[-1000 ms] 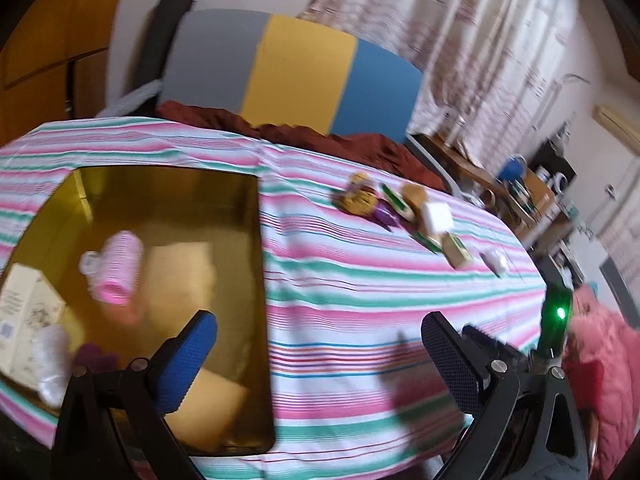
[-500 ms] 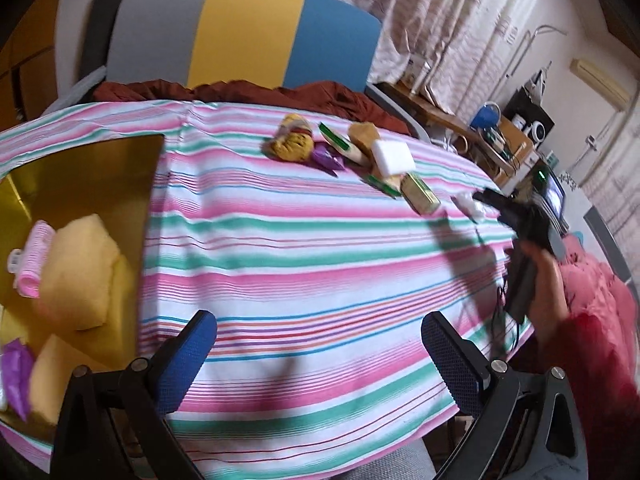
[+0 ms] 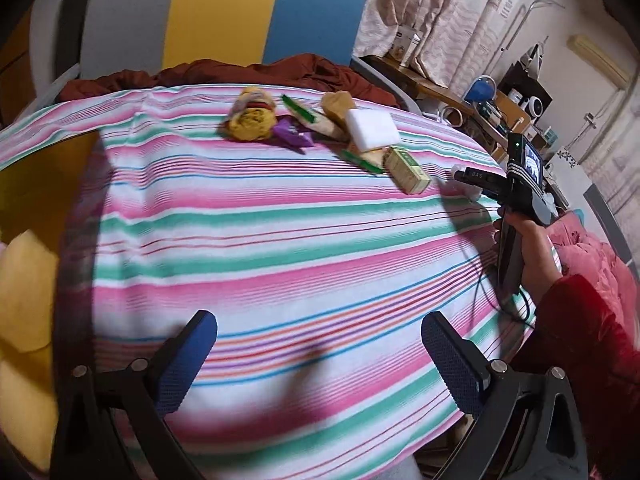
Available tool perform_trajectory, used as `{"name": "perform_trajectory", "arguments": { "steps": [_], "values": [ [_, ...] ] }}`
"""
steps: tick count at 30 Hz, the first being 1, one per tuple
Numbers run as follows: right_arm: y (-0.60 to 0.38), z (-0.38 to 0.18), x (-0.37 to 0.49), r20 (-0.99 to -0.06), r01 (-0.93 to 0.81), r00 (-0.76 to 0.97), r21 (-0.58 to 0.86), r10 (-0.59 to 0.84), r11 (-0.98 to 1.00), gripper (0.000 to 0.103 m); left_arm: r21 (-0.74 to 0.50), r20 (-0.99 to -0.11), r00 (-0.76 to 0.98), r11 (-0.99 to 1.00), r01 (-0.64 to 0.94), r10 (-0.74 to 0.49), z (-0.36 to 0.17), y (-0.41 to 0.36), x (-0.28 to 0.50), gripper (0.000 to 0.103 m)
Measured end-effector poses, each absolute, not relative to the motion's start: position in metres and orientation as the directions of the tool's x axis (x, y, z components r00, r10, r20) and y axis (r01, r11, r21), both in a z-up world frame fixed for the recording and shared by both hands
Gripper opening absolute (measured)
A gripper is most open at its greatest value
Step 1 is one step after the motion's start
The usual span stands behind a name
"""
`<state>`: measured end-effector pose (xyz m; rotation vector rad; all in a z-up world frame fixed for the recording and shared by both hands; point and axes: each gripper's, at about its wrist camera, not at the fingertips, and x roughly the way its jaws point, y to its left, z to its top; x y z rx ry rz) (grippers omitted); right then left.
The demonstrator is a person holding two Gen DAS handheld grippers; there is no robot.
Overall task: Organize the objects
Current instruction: 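Grasp the clear plastic bag with the right tool, then grasp the green tea box with the left tool while the right tool holds the bag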
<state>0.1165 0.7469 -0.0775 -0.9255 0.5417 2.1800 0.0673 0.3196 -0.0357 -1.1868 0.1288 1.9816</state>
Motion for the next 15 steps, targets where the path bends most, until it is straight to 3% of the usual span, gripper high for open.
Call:
{"name": "perform_trajectory", "arguments": {
  "steps": [15],
  "values": [
    [0.704, -0.062, 0.138, -0.662, -0.784, -0.479, 0.028, 0.576, -0.619, 0.038, -0.313, -0.744, -0.225, -0.626, -0.714, 0.63, -0.035, 0.446, 0.045, 0.103]
  ]
}}
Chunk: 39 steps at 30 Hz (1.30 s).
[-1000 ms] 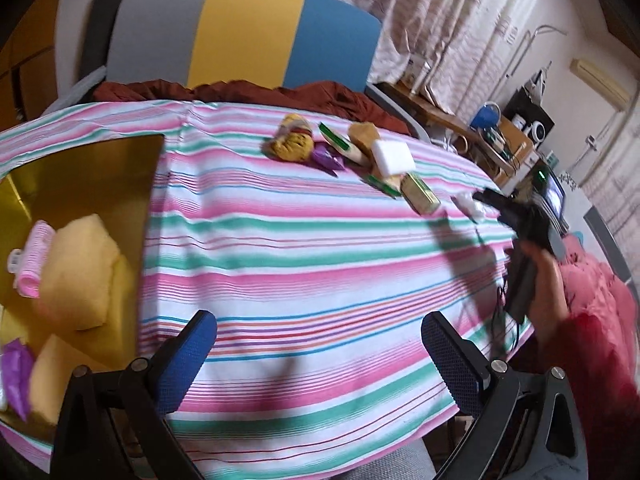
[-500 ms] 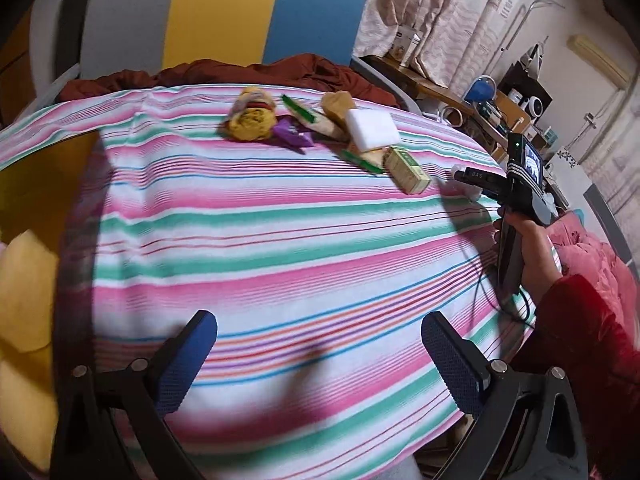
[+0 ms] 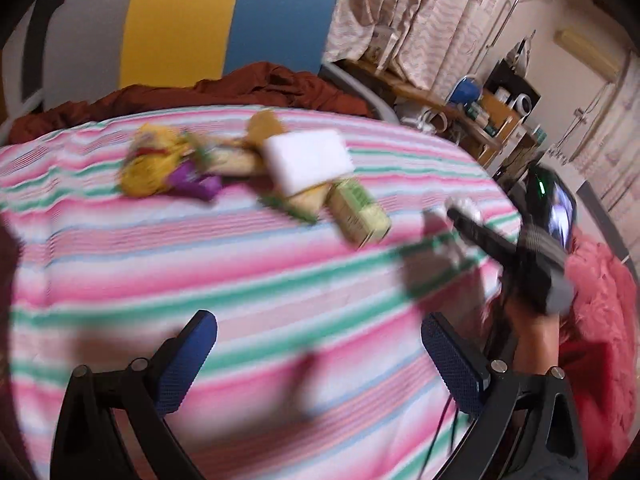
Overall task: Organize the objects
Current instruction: 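Grasp the green tea box with the left tool while the right tool holds the bag, then carry the green box in the left tool and the bag in the right tool over the tray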
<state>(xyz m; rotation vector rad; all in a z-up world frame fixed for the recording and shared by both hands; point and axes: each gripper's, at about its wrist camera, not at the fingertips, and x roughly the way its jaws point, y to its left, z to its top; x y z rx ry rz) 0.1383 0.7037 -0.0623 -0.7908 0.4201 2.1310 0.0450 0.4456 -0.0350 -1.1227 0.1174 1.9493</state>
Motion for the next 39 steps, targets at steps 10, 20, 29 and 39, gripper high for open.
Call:
{"name": "perform_trajectory", "arguments": {
  "steps": [10, 20, 29, 39],
  "values": [
    [0.705, -0.054, 0.161, -0.588, -0.844, -0.461, 0.06, 0.664, -0.533, 0.038, -0.304, -0.82, -0.181, -0.681, -0.667, 0.543, -0.067, 0.56, 0.001, 0.096],
    [0.709, -0.058, 0.158, -0.598, -0.853, -0.445, 0.058, 0.666, -0.518, 0.039, -0.086, -0.8, -0.34, -0.655, -0.75, 0.494, -0.084, 0.586, 0.001, 0.053],
    [0.704, -0.058, 0.157, -0.578, -0.847, -0.452, 0.039, 0.679, -0.531, 0.039, -0.113, -0.755, -0.326, -0.603, -0.79, 0.568, -0.088, 0.553, 0.0, 0.031],
    [0.696, -0.055, 0.15, -0.565, -0.816, -0.481, 0.01, 0.67, -0.577, 0.038, -0.178, -0.732, -0.323, -0.627, -0.758, 0.599, -0.088, 0.491, 0.017, 0.031]
  ]
}}
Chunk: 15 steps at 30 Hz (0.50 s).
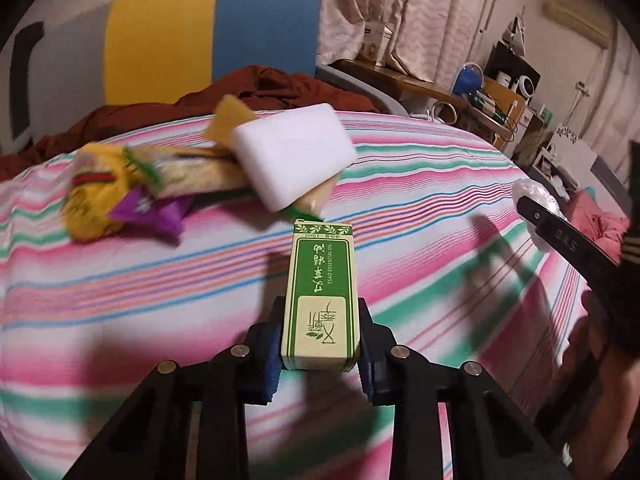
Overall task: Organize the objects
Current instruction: 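Carry the green box in the left tool and the bag in the right tool over the tray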
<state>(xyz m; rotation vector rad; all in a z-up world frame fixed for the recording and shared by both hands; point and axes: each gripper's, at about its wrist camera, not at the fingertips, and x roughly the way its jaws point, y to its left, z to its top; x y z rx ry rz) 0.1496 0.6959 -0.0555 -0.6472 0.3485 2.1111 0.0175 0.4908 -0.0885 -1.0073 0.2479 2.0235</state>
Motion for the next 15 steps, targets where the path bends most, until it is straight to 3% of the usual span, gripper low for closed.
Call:
{"name": "perform_trajectory", "arguments": {
  "steps": [9, 15],
  "values": [
    [0.667, -0.043, 0.149, -0.521, -0.741, -0.592, 0.053, 0.615, -0.669, 0.038, -0.199, -0.722, -0.318, -0.625, -0.755, 0.614, -0.088, 0.461, 0.028, 0.031],
    [0.625, -0.038, 0.15, -0.526, -0.678, -0.686, 0.213, 0.502, -0.703, 0.038, -0.22, -0.718, -0.305, -0.62, -0.754, 0.626, -0.088, 0.447, 0.029, 0.031]
  ]
}}
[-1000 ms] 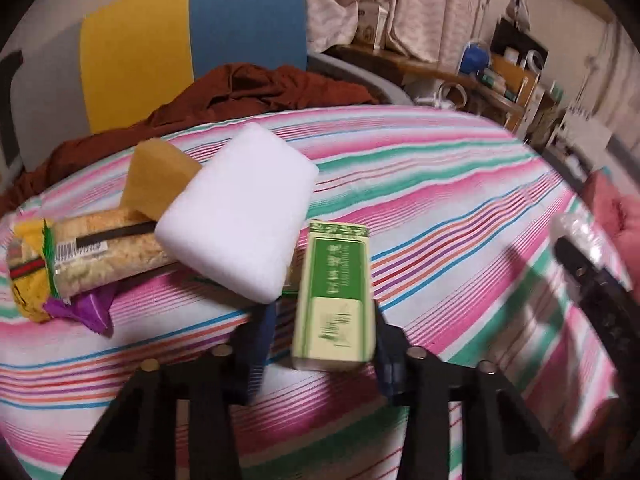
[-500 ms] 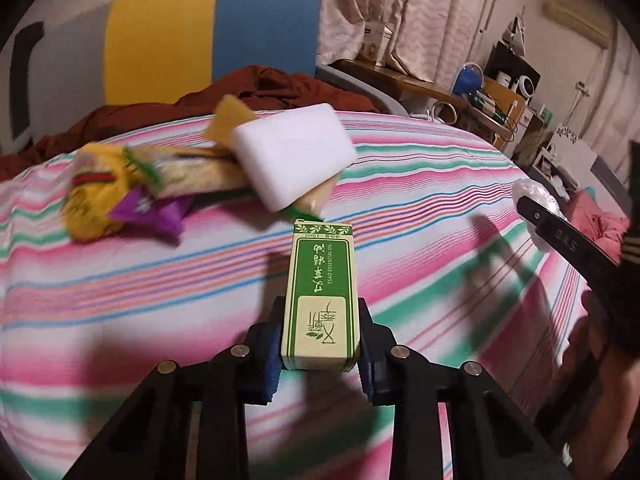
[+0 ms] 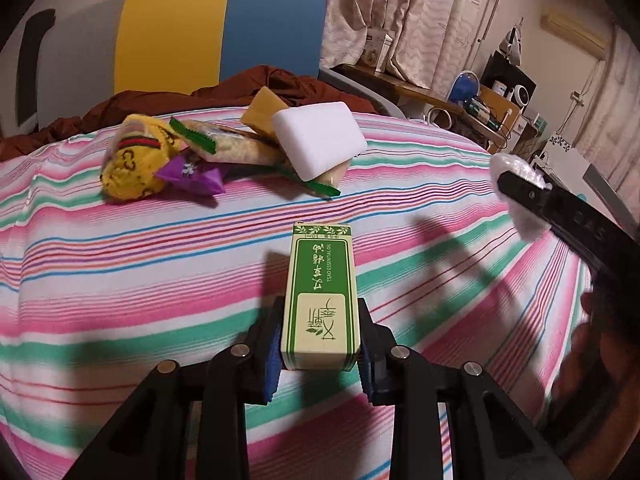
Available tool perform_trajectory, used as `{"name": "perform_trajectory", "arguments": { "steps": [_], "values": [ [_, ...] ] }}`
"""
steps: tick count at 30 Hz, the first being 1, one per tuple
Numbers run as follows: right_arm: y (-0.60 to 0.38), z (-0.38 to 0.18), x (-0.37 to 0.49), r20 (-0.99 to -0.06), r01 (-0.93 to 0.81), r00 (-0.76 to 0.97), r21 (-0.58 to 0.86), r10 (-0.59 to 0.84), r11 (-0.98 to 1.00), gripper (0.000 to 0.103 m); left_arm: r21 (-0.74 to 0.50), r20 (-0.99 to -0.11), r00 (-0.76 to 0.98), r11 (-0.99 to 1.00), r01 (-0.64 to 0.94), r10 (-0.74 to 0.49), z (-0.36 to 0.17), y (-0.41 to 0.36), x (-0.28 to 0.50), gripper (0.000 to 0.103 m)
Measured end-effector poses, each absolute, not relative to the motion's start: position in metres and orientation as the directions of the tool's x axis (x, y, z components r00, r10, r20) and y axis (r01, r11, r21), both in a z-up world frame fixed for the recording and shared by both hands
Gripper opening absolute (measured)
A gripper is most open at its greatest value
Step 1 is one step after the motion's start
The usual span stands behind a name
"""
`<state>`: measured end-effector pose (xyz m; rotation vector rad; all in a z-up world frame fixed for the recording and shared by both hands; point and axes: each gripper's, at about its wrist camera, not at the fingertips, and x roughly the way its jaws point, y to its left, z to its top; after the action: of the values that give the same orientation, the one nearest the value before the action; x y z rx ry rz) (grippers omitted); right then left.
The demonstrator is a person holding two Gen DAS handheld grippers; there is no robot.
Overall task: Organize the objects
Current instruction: 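Carry the green box in the left tool and the bag in the right tool over the tray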
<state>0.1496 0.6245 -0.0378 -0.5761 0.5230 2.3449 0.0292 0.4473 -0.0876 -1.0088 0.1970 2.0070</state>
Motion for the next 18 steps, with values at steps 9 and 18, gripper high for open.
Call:
{"name": "perform_trajectory", "arguments": {
  "steps": [9, 18],
  "values": [
    [0.567, -0.058, 0.152, -0.58, -0.648, -0.719, 0.363, 0.381, -0.67, 0.038, -0.247, -0.713, -0.318, -0.648, -0.721, 0.625, -0.081, 0.397, 0.03, 0.031],
    [0.521, -0.051, 0.159, -0.577, -0.598, -0.763, 0.457, 0.292, -0.659, 0.038, -0.28, -0.651, -0.341, -0.632, -0.722, 0.678, -0.053, 0.332, 0.05, 0.031]
  ]
}}
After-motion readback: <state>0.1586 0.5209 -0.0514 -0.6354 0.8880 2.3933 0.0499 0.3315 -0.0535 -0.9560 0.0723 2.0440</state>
